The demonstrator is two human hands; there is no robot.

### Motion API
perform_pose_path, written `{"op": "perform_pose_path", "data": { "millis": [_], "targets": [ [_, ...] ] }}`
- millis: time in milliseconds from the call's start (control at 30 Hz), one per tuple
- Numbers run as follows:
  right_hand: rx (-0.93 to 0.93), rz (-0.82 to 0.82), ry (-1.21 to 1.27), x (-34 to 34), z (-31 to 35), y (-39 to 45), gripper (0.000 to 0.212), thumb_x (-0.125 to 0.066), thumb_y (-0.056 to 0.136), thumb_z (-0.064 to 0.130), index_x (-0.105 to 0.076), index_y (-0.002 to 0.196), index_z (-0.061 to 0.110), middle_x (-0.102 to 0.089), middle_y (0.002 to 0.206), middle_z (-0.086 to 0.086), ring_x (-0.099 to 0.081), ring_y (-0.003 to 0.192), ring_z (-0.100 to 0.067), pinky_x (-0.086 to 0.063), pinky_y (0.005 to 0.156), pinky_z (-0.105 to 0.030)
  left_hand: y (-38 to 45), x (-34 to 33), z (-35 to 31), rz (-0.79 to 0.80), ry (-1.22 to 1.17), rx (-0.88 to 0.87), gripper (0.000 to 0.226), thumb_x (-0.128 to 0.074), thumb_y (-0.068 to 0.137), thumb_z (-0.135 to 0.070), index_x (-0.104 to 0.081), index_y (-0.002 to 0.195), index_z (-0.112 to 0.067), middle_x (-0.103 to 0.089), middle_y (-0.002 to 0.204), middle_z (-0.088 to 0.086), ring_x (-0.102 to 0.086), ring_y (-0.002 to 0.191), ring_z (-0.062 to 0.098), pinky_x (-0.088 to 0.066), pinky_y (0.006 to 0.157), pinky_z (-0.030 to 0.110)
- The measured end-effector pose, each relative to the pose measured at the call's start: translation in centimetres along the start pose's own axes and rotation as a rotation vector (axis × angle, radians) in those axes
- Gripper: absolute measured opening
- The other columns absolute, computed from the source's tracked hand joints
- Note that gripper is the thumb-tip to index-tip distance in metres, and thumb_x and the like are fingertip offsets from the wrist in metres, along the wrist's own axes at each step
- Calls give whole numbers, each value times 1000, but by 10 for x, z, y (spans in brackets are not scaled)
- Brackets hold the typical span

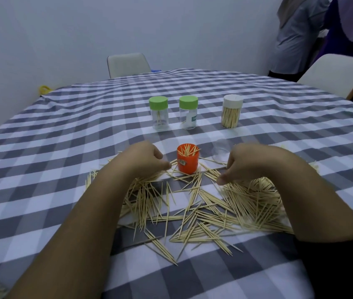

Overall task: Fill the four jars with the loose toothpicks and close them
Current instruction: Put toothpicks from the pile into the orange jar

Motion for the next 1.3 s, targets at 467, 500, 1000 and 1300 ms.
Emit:
{"op": "perform_pose_path", "data": {
  "millis": [467,500,1000,1300],
  "targets": [
    [-56,-24,-287,-13,40,-7,21,-61,89,23,-55,107,13,-41,71,-2,-42,61,-18,-40,69,-31,8,-20,-5,126,488,71,30,-64,85,-21,-65,113,-11,-55,89,5,-53,82,21,-47,77,28],
    [-71,-16,-282,-14,41,-6,25,-60,90,20,-54,113,12,-40,71,-3,-41,61,-18,-40,69,-31,12,-19,-4,142,495,107,32,-64,86,-19,-64,116,-12,-54,90,5,-52,82,21,-47,78,29],
    [30,-273,-316,-14,53,-11,28,-54,91,13,-58,118,12,-61,110,-6,-58,92,-24,-41,69,-31,19,-9,3,-64,344,153,40,-57,87,-8,-58,126,-15,-56,128,8,-56,112,27,-47,87,32],
    [10,-265,-323,-20,57,-2,33,-60,88,16,-57,121,12,-61,113,-7,-60,100,-25,-41,68,-32,-1,0,4,-104,371,176,16,-58,88,-9,-46,78,-12,-42,69,2,-50,75,22,-45,68,29]
  ]
}}
Point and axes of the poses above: each hand's wrist, its own y-axis towards the middle knuckle, its own x-axis out of the back of the hand, z = x × y, the point moved 9 cm from there along y, towards the middle knuckle
